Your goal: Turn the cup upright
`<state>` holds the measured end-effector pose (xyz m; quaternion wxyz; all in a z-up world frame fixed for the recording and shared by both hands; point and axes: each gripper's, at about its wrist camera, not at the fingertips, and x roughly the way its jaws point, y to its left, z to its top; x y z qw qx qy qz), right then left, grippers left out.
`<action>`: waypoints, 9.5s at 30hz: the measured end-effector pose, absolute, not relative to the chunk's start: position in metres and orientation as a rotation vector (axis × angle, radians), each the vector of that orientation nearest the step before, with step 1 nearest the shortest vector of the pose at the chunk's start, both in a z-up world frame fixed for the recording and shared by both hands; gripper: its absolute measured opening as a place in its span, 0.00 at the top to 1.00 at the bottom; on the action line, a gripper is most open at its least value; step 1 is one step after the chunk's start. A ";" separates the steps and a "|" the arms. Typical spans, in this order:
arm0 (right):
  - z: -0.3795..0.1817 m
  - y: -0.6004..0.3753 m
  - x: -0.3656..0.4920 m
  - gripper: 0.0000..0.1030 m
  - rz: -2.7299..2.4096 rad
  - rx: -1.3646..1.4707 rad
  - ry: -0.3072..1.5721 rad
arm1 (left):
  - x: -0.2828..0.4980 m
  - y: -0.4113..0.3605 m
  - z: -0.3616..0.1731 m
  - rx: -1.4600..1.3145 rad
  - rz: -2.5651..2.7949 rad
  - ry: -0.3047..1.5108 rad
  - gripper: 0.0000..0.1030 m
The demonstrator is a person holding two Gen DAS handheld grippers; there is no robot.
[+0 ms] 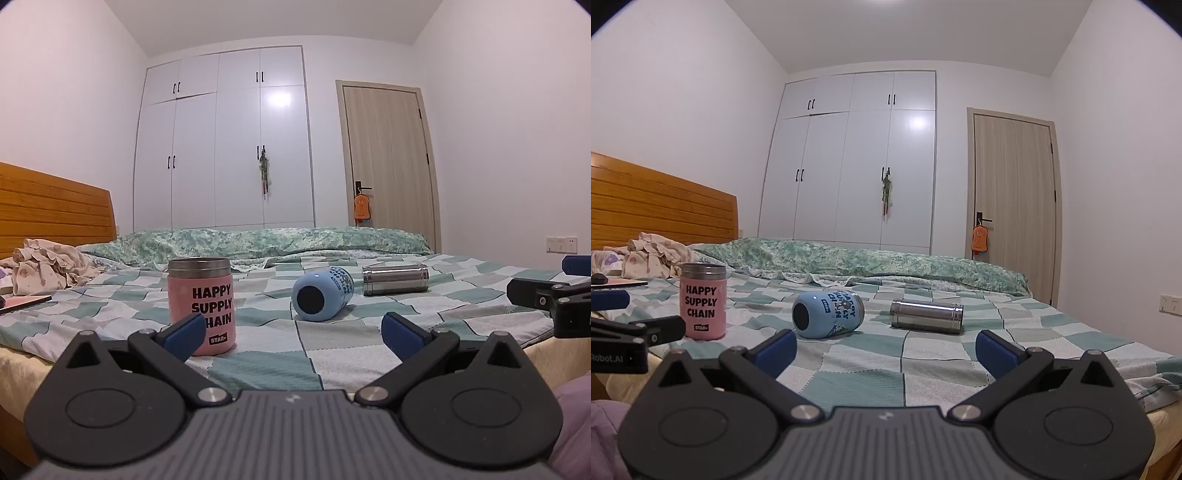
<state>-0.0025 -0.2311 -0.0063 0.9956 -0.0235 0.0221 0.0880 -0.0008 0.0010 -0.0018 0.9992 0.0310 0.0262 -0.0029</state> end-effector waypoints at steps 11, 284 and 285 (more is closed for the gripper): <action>-0.006 -0.231 -0.003 0.00 0.176 -0.047 0.038 | -0.001 0.001 0.000 0.064 -0.005 0.055 0.00; 0.024 -0.040 0.225 0.19 0.466 -0.087 0.293 | 0.103 0.162 0.054 -0.142 0.062 0.500 0.00; 0.025 -0.040 0.225 0.19 0.465 -0.085 0.296 | 0.103 0.162 0.054 -0.139 0.063 0.499 0.00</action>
